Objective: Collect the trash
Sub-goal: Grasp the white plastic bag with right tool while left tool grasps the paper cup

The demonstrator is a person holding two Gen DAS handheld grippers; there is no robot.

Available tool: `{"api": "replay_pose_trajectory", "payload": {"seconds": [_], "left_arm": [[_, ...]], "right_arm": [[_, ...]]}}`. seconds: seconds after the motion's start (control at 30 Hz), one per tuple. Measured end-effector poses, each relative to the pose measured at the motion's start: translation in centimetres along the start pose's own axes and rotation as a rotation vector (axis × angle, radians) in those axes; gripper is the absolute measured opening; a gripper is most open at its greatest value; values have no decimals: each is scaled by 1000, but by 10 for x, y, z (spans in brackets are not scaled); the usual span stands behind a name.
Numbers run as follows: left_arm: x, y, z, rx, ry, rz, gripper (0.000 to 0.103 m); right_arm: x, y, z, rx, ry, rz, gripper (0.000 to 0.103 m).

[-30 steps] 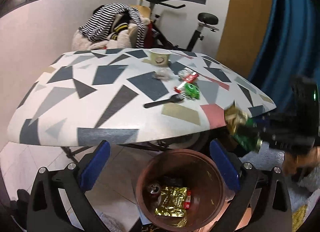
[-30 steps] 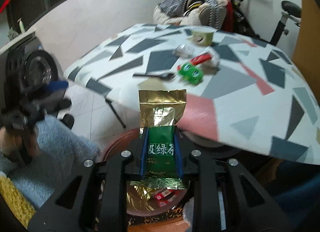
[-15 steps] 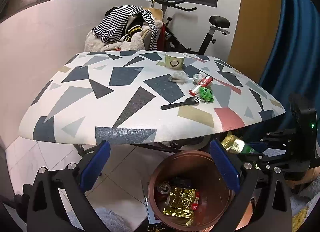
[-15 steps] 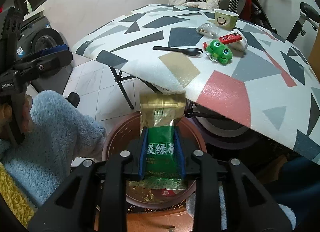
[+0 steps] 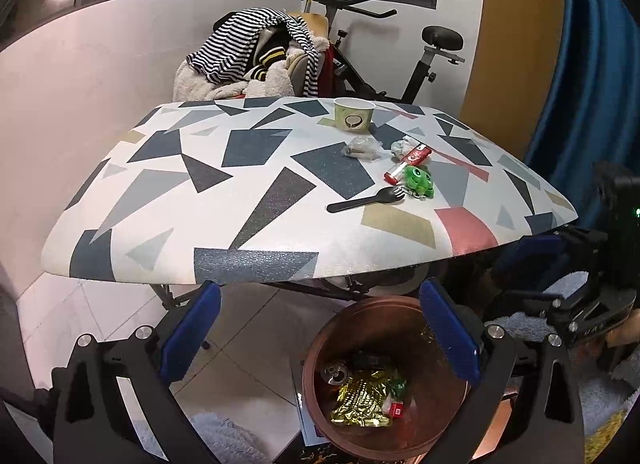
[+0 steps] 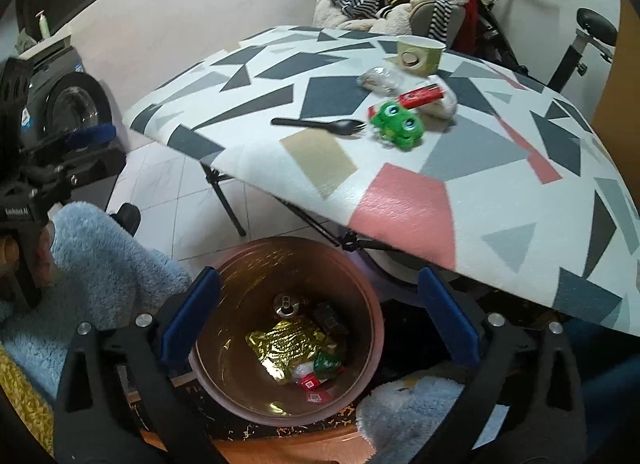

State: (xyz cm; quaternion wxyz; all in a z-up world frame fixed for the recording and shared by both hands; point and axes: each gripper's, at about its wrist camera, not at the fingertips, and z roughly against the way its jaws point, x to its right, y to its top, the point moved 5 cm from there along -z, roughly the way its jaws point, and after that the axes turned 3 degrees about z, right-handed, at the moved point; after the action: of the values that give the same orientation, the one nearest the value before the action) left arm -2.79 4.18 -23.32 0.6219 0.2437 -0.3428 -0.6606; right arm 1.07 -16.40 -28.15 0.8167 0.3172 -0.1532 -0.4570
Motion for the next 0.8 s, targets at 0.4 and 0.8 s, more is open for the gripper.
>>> {"api": "replay_pose_trajectory", "payload": {"seconds": [0.4, 0.8], "left_arm": [[-3, 2, -2, 6, 55, -11, 97], [-4, -1, -11, -21, 48, 3, 97]], "right_arm": [[29, 5, 6, -3, -50, -78, 97], [50, 6, 7, 10, -94, -132, 97]]}}
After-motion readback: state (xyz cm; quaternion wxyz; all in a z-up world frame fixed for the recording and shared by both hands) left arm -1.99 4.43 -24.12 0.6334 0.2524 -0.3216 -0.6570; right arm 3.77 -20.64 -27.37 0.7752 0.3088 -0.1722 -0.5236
